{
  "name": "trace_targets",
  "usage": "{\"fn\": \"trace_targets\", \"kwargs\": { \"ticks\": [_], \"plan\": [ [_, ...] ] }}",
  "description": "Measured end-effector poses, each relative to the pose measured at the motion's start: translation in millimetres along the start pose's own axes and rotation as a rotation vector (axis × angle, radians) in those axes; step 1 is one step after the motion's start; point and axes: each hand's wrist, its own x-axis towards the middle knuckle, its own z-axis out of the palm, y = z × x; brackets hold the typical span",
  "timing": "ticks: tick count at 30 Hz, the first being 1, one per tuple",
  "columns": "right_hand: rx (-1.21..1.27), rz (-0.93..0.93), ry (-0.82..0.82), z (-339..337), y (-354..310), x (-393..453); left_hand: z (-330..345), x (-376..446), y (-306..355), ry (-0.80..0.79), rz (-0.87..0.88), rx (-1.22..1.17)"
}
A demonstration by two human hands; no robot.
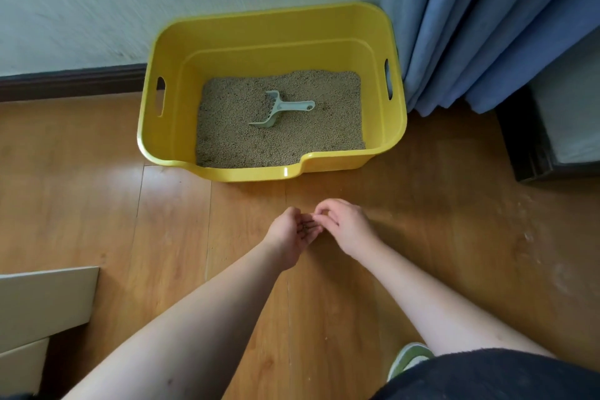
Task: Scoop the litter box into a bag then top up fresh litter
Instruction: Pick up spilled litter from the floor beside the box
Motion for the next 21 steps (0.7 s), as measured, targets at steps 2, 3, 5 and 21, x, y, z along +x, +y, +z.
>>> {"fn": "trace_targets", "kwargs": {
  "ticks": [2,3,5,21],
  "plan": [
    [0.028,-0.029,-0.08,-1.8,-7.2,1.0,6.2,2.0,5.3,0.007,-0.005,-0.002],
    [0.04,-0.032,-0.072,-3.9,-6.3,2.7,8.9,2.5,9.4,-0.001,0.003,-0.008],
    [0.035,-0.003,0.042,-9.1,4.7,6.3,11.9,4.2,17.0,-0.016,0.014,0.018],
    [-0.226,0.173,0.075,8.8,45.3,-0.2,-7.3,9.8,15.2,0.072,-0.006,-0.001]
  ]
}}
